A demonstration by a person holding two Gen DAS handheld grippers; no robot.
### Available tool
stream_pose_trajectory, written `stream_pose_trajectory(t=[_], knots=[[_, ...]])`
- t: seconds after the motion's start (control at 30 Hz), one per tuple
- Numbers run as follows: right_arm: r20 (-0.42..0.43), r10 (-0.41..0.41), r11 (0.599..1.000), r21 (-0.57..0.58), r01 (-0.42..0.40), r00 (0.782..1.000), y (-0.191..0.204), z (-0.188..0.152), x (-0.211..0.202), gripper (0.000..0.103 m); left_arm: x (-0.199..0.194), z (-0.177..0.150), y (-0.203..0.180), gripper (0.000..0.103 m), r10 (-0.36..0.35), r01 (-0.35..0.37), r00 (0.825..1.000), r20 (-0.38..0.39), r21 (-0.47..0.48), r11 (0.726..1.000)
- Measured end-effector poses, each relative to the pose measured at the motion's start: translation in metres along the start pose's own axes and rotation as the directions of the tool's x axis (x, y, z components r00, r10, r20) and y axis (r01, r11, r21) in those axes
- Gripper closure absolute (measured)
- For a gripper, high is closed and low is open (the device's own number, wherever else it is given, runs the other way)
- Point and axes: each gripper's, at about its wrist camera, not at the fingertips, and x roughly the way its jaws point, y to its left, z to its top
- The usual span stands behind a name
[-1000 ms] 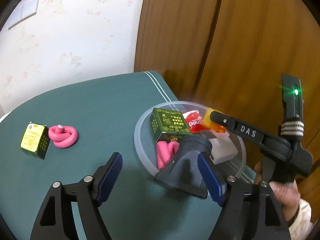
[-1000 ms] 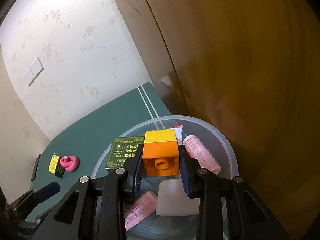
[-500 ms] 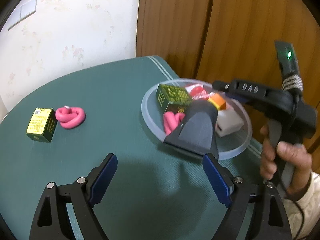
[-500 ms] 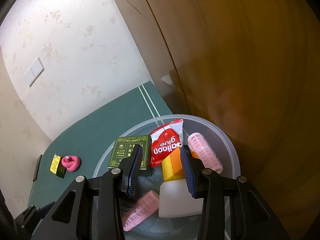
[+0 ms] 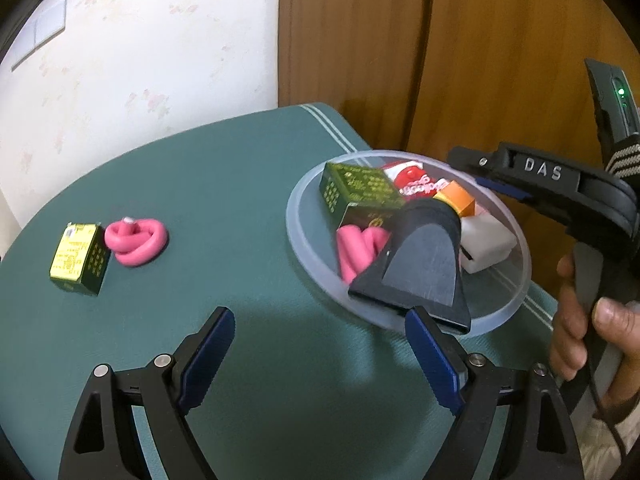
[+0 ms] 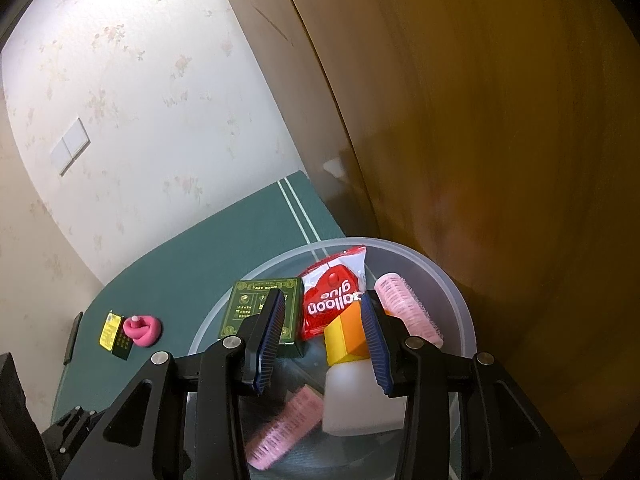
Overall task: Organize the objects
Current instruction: 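Lower and release the block with the right tool while the left tool releases the nozzle into the bowl, then withdraw both tools from the bowl and move the left tool to the yellow box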
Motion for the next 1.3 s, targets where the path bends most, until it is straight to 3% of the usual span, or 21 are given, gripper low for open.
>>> stream_pose_trajectory(t=[0.47,0.67,0.77,1.3], knots=[[0.005,0.026,1.000,-0.002,-0.026,1.000,0.001,-0.003,-0.001,0.061,0.017,0.014,-0.006,0.010,0.019,-0.019,1.000,-0.010,0.020,1.000],[0.012,0.061,0.998,-0.020,-0.060,0.998,0.007,-0.004,-0.003,0.047,0.011,0.013,0.003,0.005,0.016,-0.016,1.000,-0.008,-0.018,1.000],[0.017,0.061,0.998,-0.025,-0.061,0.998,0.008,-0.005,-0.004,0.045,0.005,0.013,0.008,0.001,0.019,-0.019,1.000,0.005,-0.035,0.999],[0.048,0.054,0.992,-0.114,-0.048,0.997,0.021,-0.013,-0.004,0.036,-0.008,0.008,0.042,0.001,0.089,-0.087,0.996,0.005,-0.126,0.988]])
